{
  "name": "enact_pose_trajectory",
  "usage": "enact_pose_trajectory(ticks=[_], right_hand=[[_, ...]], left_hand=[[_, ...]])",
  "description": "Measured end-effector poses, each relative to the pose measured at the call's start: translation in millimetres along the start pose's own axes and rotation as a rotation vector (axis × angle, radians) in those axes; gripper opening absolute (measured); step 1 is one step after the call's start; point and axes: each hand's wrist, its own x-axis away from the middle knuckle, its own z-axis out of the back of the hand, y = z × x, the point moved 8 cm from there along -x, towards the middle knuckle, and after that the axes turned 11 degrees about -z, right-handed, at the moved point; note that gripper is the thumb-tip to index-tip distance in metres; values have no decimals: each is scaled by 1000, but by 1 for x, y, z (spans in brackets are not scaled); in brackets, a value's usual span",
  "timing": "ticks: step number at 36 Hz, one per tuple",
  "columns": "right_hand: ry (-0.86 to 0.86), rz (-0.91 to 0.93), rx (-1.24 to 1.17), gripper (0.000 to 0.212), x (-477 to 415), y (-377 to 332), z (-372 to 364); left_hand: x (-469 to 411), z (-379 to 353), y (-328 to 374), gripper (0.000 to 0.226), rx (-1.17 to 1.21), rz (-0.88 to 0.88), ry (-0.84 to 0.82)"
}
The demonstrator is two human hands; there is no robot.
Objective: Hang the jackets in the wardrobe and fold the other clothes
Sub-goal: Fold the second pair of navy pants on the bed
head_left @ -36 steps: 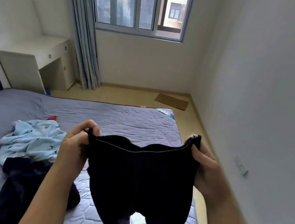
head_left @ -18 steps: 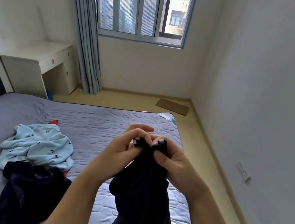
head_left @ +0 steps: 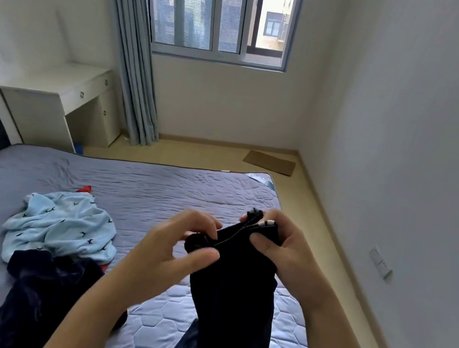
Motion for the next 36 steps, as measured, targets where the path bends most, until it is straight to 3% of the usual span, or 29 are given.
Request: enact_pose_trajectory(ticks=[5, 9, 12, 15, 17, 20, 28, 31, 36], right_hand=[[81, 67, -4, 18, -3, -1, 9], [128, 123, 139, 16, -4, -8, 9], [143, 223, 361, 25, 2, -25, 9], [121, 360, 734, 37, 9, -47, 1], [61, 505, 985, 34, 14, -58, -12], [-24, 592, 1168, 23, 17, -68, -19], [-134, 579, 1369, 17, 16, -82, -20], [-202, 496, 1507, 14, 13, -72, -18], [-291, 341, 1533, 28, 1, -73, -10]], left_hand=[[1, -9, -9, 33, -293, -46, -144], [-4, -6, -18, 21, -415, -48, -138], [-13, 12, -13, 26, -542, -105, -97], [-25, 25, -6, 29, -606, -155, -98], [-34, 27, -1, 29, -635, -184, -124], [-46, 30, 7, 28, -668, -235, -146], [-63, 30, 29, 31, -739, -410, -224], [-66, 33, 34, 31, -759, -473, -254], [-78, 49, 22, 35, -689, -401, -294]])
